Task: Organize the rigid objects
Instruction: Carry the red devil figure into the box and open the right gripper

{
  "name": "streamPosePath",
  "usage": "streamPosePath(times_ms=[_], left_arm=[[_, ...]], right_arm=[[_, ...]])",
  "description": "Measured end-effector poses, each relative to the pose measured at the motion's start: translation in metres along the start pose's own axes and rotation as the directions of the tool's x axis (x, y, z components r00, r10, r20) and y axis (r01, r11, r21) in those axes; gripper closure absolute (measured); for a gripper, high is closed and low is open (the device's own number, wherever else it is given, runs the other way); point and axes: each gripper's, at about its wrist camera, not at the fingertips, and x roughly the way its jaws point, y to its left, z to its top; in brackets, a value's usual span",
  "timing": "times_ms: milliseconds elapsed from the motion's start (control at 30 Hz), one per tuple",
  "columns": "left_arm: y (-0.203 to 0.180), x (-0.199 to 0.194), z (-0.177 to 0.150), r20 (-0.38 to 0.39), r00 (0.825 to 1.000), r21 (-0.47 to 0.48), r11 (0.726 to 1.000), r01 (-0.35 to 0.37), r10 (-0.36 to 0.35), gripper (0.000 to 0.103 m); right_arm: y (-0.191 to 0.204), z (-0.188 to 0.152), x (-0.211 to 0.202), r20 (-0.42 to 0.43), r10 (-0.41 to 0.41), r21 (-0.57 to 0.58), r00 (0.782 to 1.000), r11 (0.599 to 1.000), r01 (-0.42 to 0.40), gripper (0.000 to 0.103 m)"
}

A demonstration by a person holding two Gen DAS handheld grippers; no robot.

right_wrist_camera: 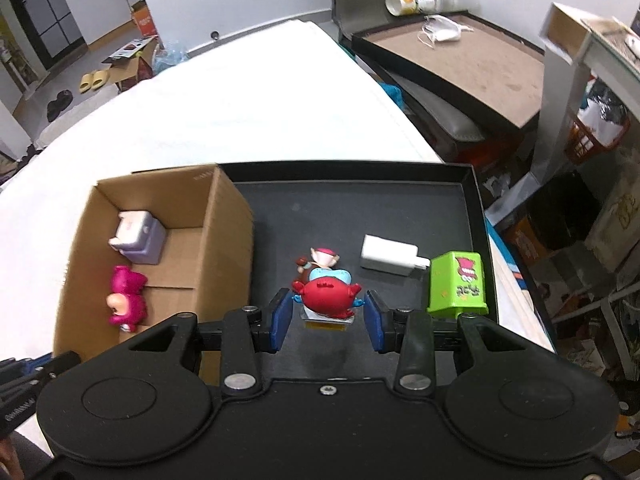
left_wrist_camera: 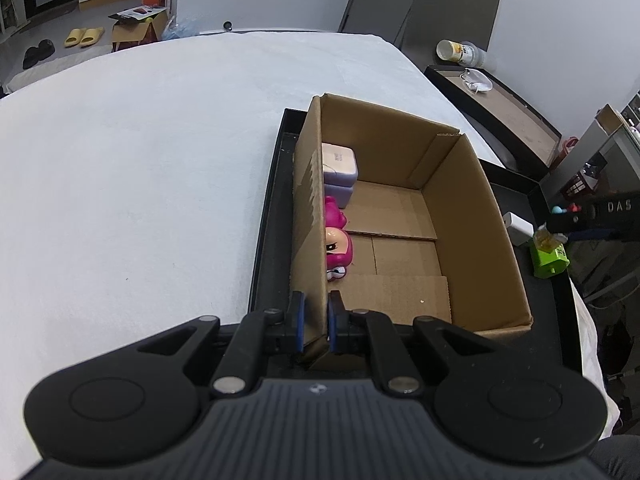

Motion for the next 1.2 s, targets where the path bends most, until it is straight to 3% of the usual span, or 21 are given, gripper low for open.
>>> streamPosePath(times_ms=[633, 1200], left_arm=[[0.003, -0.002, -0.002, -0.005, 0.998, 0.012, 0.998, 0.069, -0.069, 0.09], [0.014, 0.001, 0.001, -0.003, 0.998, -0.027, 0.998, 0.061, -0.062, 0.091]], right_arm=[[0.052, 0.027, -0.017, 0.047, 0.052, -0.069, 0.998, 0.996, -0.048, 0.064], [0.098, 0.042, 0.0, 0.022, 0.085, -0.144, 0.996, 0.986, -0.081, 0.064]])
